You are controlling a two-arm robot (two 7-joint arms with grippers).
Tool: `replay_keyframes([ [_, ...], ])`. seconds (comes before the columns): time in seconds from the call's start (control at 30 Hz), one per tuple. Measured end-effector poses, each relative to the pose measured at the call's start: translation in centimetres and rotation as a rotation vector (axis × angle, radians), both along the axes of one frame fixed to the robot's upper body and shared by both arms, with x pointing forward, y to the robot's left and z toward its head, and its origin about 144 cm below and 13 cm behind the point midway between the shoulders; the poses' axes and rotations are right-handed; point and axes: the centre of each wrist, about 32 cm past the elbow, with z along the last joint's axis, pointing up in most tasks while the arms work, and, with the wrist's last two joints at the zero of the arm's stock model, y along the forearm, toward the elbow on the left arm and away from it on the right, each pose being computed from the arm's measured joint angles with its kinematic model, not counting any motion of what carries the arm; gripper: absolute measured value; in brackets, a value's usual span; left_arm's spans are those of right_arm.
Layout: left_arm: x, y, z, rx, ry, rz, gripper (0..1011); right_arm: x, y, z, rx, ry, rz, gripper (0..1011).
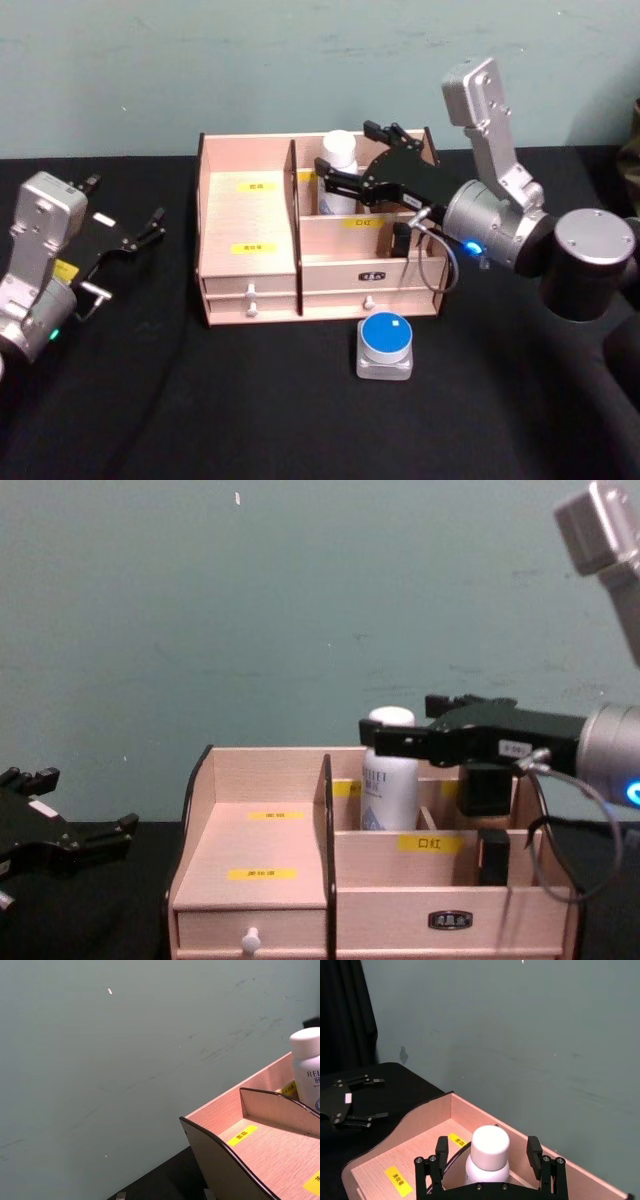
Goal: Pick up the facial cleanser and watermelon frost from the table and place them into the tiered storage box.
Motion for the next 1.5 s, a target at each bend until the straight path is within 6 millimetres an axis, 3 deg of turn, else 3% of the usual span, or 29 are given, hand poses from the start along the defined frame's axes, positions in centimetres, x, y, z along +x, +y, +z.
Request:
replay_keyframes([
  [0.27, 0.0, 0.0, 0.0, 0.000, 0.000, 0.000, 1001, -2.4, -1.4, 2.4, -0.052, -0.027, 0.016, 1000],
  [0.67, 0.0, 0.0, 0.0, 0.000, 0.000, 0.000, 1001, -9.6, -3.5, 4.3, -0.121, 0.037, 0.032, 1000],
  [0.8, 0.0, 0.0, 0.0, 0.000, 0.000, 0.000, 1001, -12.2, -3.9, 4.0, -0.126, 0.084, 0.023, 1000],
  [1.1, 0.0, 0.0, 0.0, 0.000, 0.000, 0.000, 1001, -15.6, -4.8, 2.4, -0.153, 0.188, -0.001, 1000],
  [1.5, 0.0, 0.0, 0.0, 0.000, 0.000, 0.000, 1001, -17.6, -5.0, 0.0, -0.192, 0.309, -0.028, 1000],
])
